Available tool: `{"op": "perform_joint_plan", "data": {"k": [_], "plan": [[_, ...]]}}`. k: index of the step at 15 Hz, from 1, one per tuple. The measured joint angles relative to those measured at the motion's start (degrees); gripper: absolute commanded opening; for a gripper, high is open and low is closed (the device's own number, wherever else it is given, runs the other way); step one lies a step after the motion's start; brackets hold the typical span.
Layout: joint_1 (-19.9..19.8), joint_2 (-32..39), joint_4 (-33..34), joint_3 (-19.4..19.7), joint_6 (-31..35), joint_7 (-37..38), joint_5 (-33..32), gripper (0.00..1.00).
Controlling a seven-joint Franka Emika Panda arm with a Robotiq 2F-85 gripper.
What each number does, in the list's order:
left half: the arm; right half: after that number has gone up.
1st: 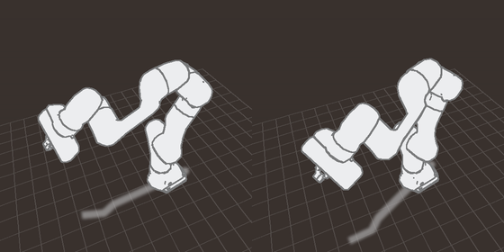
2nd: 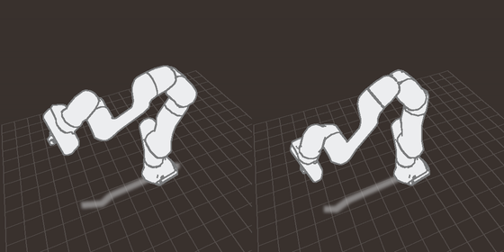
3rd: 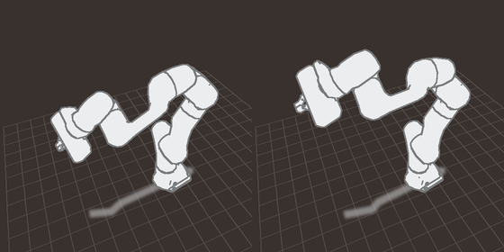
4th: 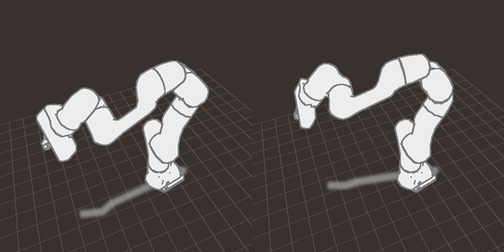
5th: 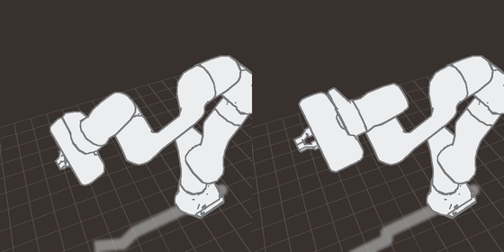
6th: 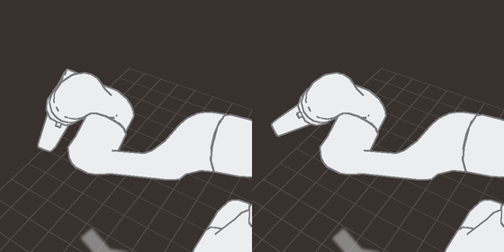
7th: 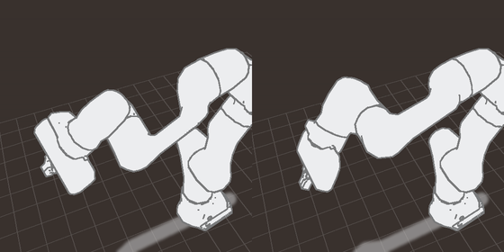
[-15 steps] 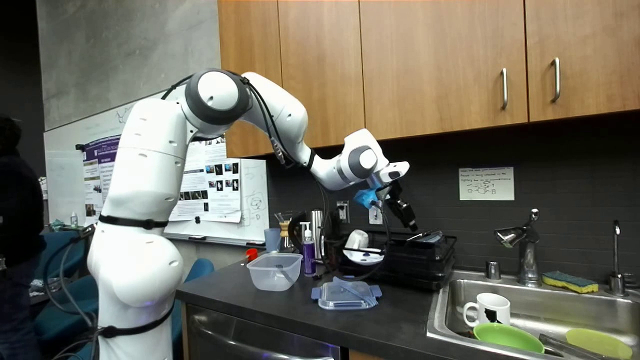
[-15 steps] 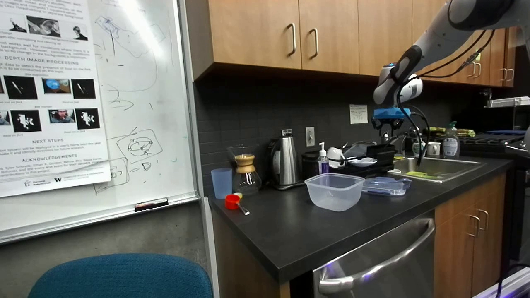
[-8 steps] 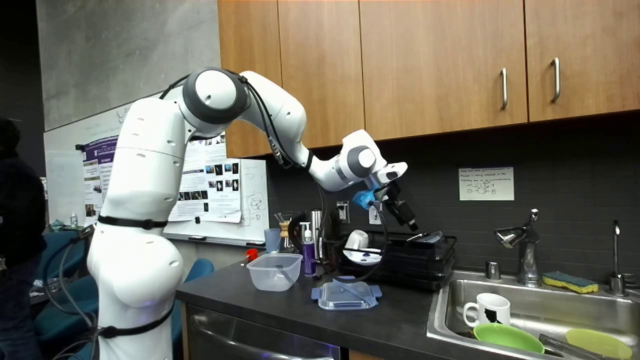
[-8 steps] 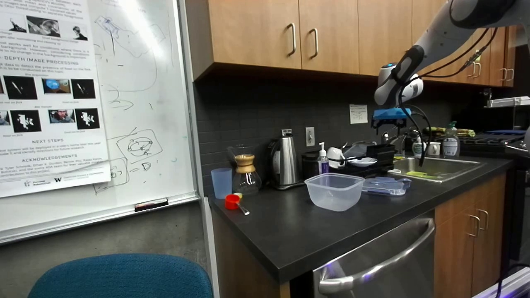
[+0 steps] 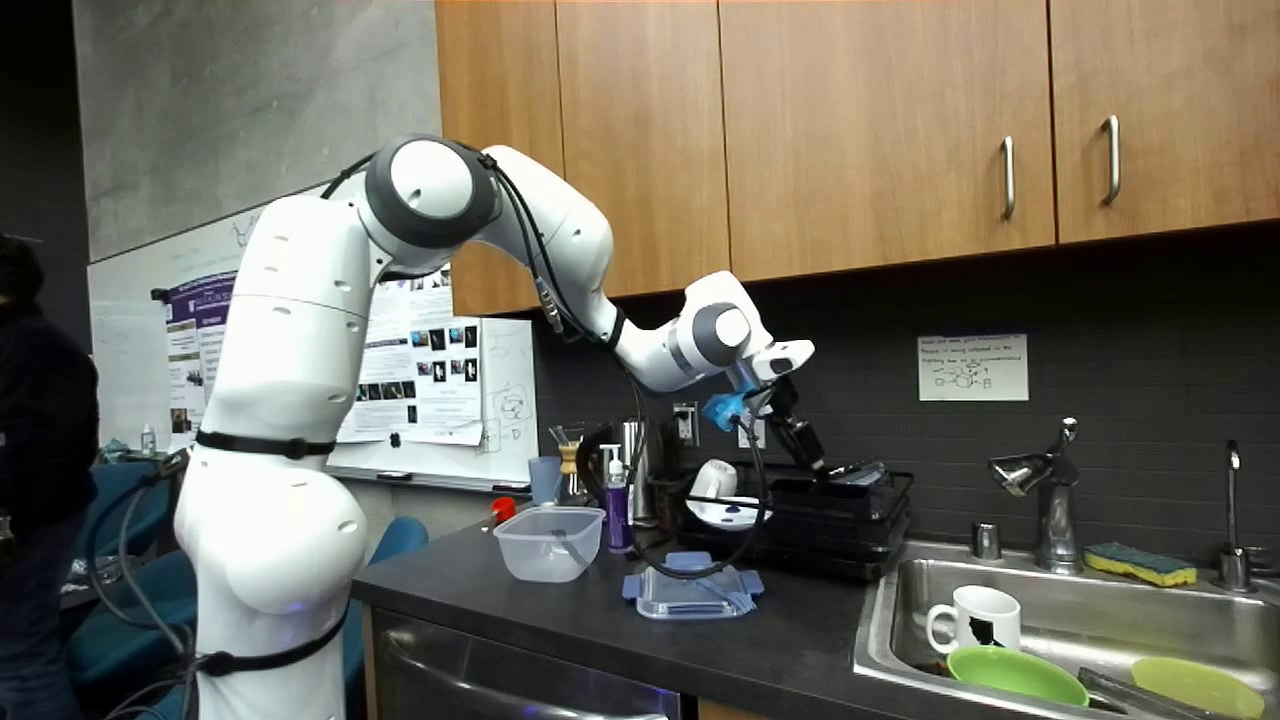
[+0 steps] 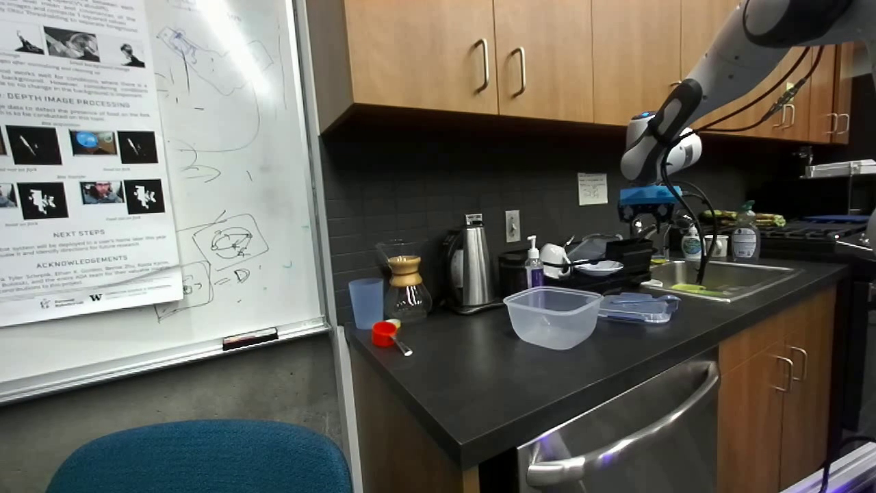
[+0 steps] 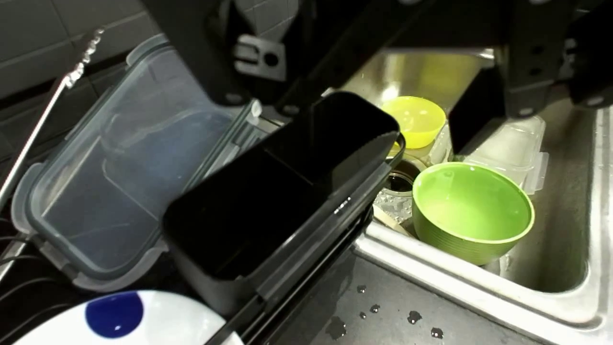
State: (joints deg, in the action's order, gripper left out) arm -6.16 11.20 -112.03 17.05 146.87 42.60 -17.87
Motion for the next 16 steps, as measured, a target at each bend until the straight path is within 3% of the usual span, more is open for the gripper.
{"op": "perform_joint_plan", "data": {"k": [5,16], "plan": [[0.0,0.0,-0.02,0.03,-1.0,1.01,0.0,0.02],[-0.2,-0.1,0.07,0.13,-1.25,2.06,-0.31,0.0]]}}
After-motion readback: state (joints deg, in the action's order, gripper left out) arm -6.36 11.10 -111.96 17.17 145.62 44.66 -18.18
